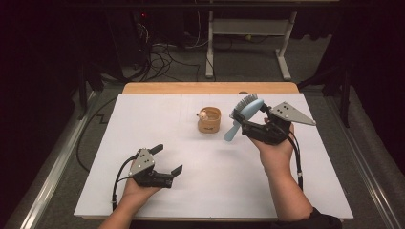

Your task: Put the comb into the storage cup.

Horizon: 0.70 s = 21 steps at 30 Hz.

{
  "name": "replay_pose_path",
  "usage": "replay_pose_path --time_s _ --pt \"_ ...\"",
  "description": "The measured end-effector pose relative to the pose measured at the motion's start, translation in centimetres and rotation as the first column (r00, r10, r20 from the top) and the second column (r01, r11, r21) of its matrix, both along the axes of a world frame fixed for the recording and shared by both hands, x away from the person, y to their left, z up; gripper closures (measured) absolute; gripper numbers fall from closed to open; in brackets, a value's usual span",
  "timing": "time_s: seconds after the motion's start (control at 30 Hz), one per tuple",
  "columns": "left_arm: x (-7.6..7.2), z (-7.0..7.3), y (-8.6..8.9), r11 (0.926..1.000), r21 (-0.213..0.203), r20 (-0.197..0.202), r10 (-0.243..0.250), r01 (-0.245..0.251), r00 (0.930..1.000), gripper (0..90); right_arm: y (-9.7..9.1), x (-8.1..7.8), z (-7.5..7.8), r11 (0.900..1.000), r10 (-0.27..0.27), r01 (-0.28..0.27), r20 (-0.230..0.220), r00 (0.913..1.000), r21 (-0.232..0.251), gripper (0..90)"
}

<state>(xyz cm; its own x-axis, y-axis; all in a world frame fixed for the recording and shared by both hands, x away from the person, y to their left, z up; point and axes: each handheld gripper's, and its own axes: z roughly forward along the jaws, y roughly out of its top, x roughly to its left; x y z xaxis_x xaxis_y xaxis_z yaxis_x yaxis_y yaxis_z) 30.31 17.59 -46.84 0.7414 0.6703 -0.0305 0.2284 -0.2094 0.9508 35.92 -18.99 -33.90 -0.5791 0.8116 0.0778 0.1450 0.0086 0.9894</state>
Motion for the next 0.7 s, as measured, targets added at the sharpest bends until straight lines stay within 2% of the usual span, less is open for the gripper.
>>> replay_pose_path --time_s 0.7 --pt "0.0 0.0 0.2 0.9999 -0.008 0.004 -0.010 0.010 0.9999 0.0 0.9 1.9 1.7 0.9996 -0.017 0.017 0.026 0.9995 0.020 20.4"
